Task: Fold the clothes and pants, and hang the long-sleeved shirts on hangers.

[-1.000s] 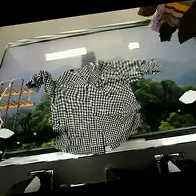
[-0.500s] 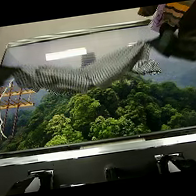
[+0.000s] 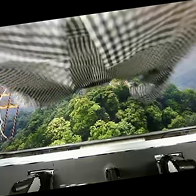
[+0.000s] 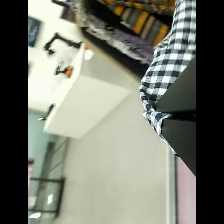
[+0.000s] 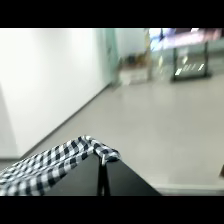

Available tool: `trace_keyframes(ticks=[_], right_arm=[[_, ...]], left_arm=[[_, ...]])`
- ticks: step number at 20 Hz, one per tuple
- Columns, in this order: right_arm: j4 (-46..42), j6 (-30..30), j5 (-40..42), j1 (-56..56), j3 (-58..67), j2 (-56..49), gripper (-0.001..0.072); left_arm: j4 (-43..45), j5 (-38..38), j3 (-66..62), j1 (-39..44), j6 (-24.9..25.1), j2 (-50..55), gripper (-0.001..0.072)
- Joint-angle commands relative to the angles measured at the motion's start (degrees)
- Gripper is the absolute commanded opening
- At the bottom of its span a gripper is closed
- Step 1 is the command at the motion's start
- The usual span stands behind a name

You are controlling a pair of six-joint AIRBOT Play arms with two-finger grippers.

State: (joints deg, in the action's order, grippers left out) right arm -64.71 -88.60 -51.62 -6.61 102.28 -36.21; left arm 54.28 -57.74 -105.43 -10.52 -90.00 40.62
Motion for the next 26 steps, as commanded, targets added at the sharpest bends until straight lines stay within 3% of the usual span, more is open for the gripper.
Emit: trace_keyframes(ticks=[1,6,9,11,15,17,20,23,26], right_arm=[[-8.2,-5.1,4.0,0.0,1.3,3.9,0.004],[-8.2,-10.9,1.4,0.0,1.3,-2.5,0.004],[-7.7,-15.9,-8.4,0.0,1.3,-11.3,0.004],[-6.2,-17.1,-14.3,0.0,1.3,-19.1,0.004],[-3.1,-17.1,-16.0,0.0,1.3,-37.2,0.004],[-0.4,-17.0,-13.7,0.0,1.3,-46.2,0.004],[3.5,-14.1,-7.2,0.2,1.3,-57.5,0.004],[5.3,-14.0,-1.5,0.2,1.3,-64.7,0.004],[5.7,-14.1,-0.7,0.2,1.3,-68.9,0.004]], left_arm=[[7.1,1.9,-1.0,0.0,-8.0,-4.2,0.003],[7.0,-0.6,-1.0,0.0,-12.7,0.8,0.003],[6.8,-8.1,0.3,0.5,-10.5,9.0,0.003],[6.8,-8.9,3.7,2.0,-7.8,15.9,0.003],[6.8,-1.2,8.0,7.4,-5.8,33.7,0.003],[6.8,5.4,8.0,11.0,-2.6,43.4,0.003],[6.8,16.0,8.0,15.6,-2.5,55.4,0.003],[6.8,23.6,7.9,17.8,-7.0,62.5,0.003],[6.8,21.4,7.9,18.7,-11.0,66.6,0.0031]])
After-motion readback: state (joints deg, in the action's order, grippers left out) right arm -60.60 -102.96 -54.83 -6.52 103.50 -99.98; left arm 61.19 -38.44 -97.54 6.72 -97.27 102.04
